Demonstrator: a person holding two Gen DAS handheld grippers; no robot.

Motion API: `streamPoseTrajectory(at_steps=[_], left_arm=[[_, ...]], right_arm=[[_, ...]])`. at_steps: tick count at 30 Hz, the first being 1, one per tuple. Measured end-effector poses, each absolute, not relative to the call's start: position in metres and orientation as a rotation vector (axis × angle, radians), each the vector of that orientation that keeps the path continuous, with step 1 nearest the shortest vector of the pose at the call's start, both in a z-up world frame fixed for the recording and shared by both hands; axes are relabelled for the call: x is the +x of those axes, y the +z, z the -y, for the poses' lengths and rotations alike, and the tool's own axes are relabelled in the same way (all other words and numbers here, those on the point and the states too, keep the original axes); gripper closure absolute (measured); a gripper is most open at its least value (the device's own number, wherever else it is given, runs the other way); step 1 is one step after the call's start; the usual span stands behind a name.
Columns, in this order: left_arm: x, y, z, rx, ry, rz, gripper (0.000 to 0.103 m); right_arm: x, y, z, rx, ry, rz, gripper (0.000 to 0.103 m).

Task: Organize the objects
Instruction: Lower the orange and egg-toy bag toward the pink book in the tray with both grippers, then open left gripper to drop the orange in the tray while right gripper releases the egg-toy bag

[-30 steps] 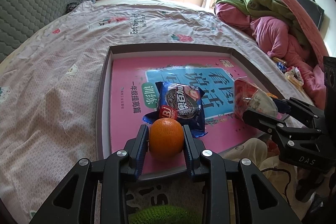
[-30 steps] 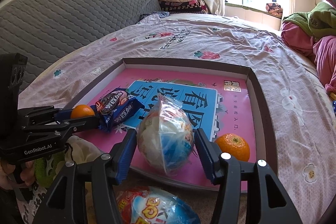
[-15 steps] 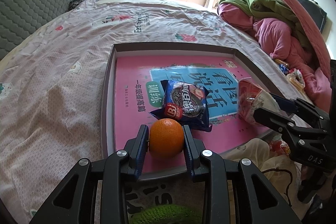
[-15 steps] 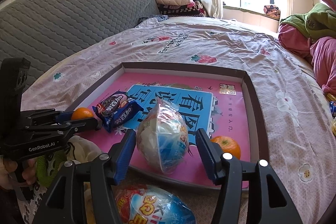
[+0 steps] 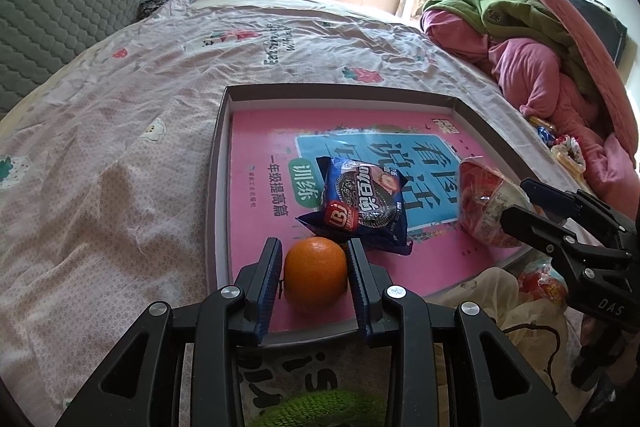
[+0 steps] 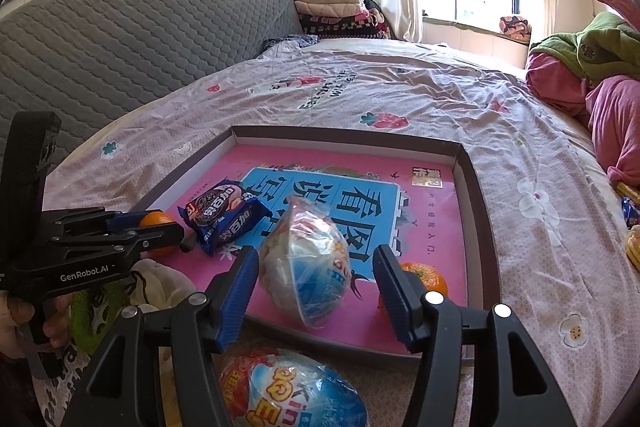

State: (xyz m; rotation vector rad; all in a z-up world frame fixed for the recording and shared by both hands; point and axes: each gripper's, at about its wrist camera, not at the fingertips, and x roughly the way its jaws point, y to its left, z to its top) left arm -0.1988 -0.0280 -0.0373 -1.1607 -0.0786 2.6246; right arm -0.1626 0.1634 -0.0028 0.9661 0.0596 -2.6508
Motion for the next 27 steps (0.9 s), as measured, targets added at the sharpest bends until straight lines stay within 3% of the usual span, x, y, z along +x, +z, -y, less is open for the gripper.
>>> streamPoseTrajectory(at_steps=[22,24,27], left_arm=[[-0.196,-0.022,0.034,-1.108,2.644,0.141,0.062],[-0.194,-0.018,0.034,-1.091,2.647,0.146,0.049],[-0.19,-0.01,0.034,-1.059,2.652,0.158,0.044]], right_arm=[[-0.156,0.009,-0.17,0.907,-2.678,-0.043,0.044],[-0.155,0.011,-0.171,0.891,-2.681,-0.036,0.044],[-0.153,0.014,-0.172,0.87,-2.681,-0.027,0.044]])
